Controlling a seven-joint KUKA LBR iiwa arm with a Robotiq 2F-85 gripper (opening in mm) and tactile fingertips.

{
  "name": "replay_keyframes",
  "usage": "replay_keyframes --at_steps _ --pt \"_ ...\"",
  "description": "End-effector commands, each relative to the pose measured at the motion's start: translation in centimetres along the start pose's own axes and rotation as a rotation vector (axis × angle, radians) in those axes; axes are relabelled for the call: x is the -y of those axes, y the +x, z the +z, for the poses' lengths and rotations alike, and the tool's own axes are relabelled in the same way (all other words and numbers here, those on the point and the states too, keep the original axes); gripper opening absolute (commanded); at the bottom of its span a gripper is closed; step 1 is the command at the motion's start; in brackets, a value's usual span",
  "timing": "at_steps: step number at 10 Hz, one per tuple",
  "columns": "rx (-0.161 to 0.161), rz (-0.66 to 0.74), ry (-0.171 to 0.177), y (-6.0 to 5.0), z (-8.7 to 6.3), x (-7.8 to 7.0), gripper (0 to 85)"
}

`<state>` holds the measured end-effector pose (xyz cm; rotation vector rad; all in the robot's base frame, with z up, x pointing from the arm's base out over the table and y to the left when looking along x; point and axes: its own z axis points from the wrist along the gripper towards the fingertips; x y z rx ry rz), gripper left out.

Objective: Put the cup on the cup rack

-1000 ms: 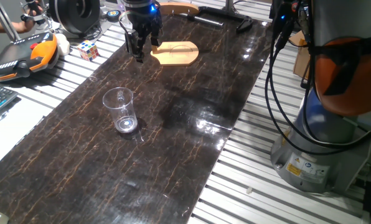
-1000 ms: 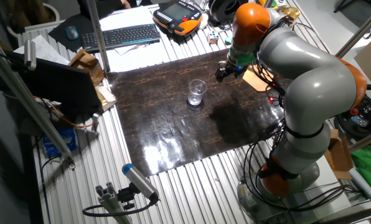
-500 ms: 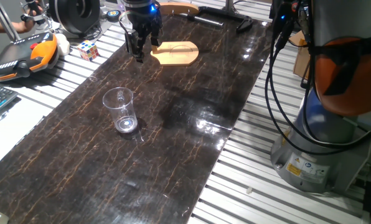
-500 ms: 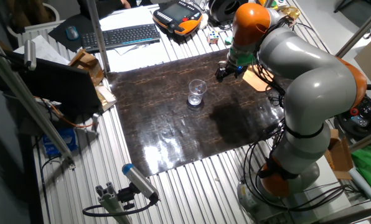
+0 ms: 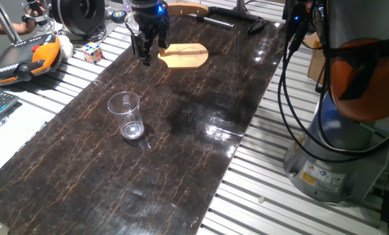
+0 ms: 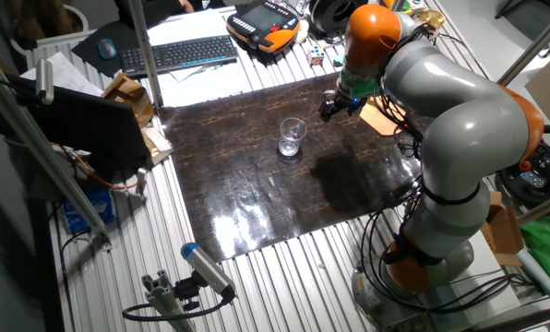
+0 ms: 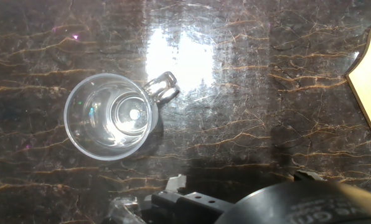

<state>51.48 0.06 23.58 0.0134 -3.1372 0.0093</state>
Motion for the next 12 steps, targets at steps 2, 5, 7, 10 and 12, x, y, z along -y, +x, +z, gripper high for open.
replay_keyframes --at_steps 2,5,7,10,12 --pt "-0.170 -0.370 0.081 -0.02 0.00 -0.01 2.0" --pt "-0.167 -0.376 0.081 0.00 0.00 -0.01 2.0" --pt "-0.156 -0.425 0.080 0.03 -0.01 -0.05 2.0" --pt "-0.146 -0.433 0.084 0.11 -0.02 -0.04 2.0" --pt "-0.146 -0.433 0.084 0.11 -0.01 -0.04 2.0"
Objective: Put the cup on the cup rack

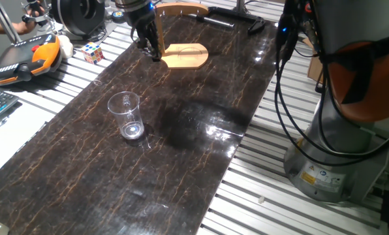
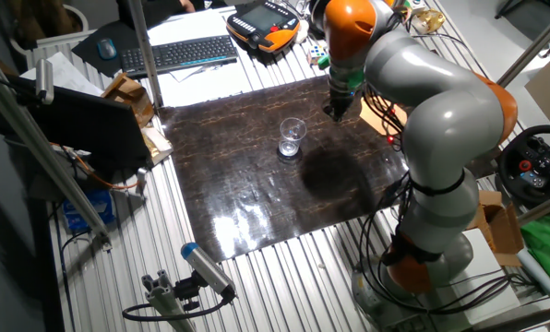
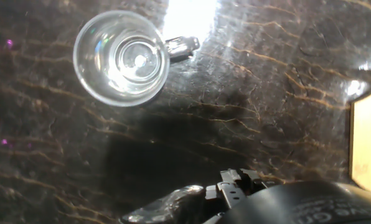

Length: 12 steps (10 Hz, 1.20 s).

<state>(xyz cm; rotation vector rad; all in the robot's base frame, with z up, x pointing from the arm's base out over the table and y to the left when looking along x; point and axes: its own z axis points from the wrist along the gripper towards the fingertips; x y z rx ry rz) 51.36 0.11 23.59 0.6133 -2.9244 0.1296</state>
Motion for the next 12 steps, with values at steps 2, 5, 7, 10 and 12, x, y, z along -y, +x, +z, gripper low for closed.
replay_keyframes --at_steps 2,5,7,10,12 --pt "0.003 -0.028 0.005 0.00 0.00 0.00 2.0" --pt "0.005 -0.028 0.006 0.01 0.01 -0.01 2.0" --pt "0.019 -0.031 -0.012 0.01 0.01 -0.01 2.0" --pt "0.062 0.016 -0.071 0.01 0.01 -0.01 2.0" --pt "0.004 -0.030 -0.116 0.01 0.01 -0.01 2.0"
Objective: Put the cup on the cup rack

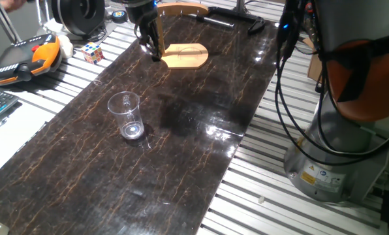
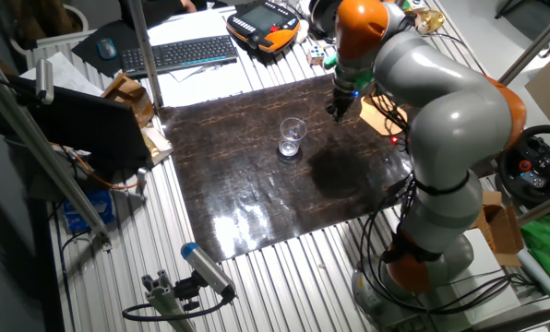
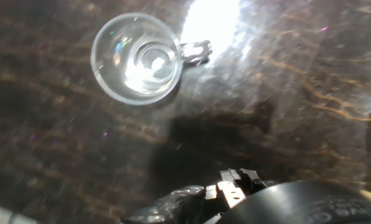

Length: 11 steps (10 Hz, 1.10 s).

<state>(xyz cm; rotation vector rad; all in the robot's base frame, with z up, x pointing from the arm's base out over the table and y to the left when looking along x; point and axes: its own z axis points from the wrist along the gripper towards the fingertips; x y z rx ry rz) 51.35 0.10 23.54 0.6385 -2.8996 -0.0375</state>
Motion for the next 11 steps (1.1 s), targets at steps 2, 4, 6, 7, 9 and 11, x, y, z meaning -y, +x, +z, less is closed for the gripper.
replay_keyframes --at_steps 2,4,6,7,9,11 --pt "0.013 0.008 0.028 0.0 0.0 0.0 2.0" --pt "0.006 0.058 0.019 0.0 0.0 0.0 2.0" --pt "0.041 0.078 -0.053 0.0 0.0 0.0 2.0" --pt "0.047 0.076 -0.044 0.0 0.0 0.0 2.0" --pt "0.057 0.086 -0.029 -0.5 0.1 -0.5 3.7" --pt "0.082 0.102 -0.030 -2.0 1.3 -1.7 15.7"
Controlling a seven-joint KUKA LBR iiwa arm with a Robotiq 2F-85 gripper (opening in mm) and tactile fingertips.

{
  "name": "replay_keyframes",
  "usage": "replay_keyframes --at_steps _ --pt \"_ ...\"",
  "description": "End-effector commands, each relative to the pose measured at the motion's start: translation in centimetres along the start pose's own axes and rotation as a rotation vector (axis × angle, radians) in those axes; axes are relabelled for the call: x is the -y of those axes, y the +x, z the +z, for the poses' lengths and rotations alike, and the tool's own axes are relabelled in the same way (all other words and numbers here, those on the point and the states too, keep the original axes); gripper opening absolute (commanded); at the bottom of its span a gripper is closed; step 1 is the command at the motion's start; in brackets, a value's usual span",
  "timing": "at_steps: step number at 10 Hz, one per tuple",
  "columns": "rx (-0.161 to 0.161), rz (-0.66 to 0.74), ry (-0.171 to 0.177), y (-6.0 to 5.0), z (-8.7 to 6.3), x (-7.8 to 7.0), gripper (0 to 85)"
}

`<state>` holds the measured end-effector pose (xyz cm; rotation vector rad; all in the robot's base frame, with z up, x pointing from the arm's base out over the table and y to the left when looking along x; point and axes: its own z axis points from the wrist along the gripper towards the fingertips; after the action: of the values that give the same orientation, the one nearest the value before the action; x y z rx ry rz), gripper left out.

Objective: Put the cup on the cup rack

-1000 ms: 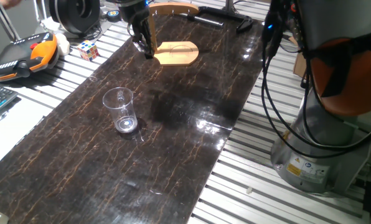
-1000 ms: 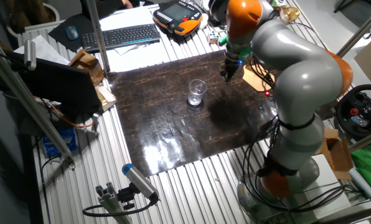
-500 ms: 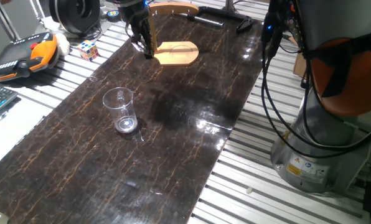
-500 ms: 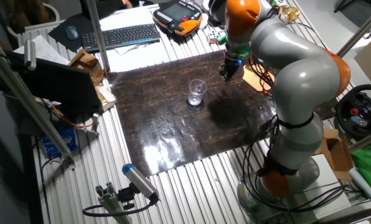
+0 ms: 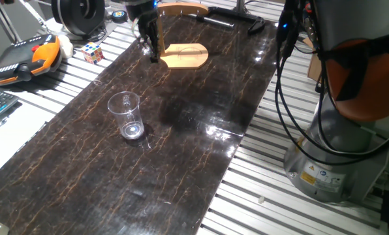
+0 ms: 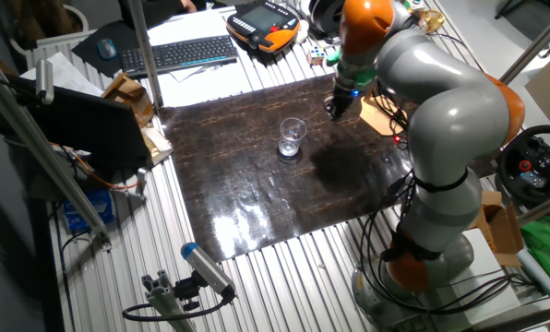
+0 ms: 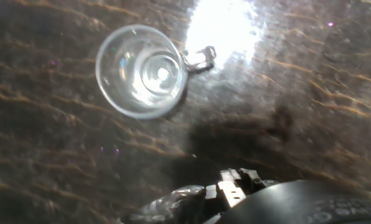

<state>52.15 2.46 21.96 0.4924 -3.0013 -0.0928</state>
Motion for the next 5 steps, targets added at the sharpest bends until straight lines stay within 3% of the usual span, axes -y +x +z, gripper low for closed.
replay_keyframes --at_steps 1,2,3,4,5 --pt "0.000 0.003 0.015 -0.2 0.6 -0.2 18.0" --pt "-0.002 0.014 0.020 -0.1 0.8 -0.6 18.3" --pt "-0.019 -0.015 0.036 0.2 0.6 -0.7 13.3" --pt "-0.015 -0.046 0.043 1.6 -0.4 0.7 2.0" --pt "-0.008 -0.063 0.074 2.5 -0.9 1.6 2.0"
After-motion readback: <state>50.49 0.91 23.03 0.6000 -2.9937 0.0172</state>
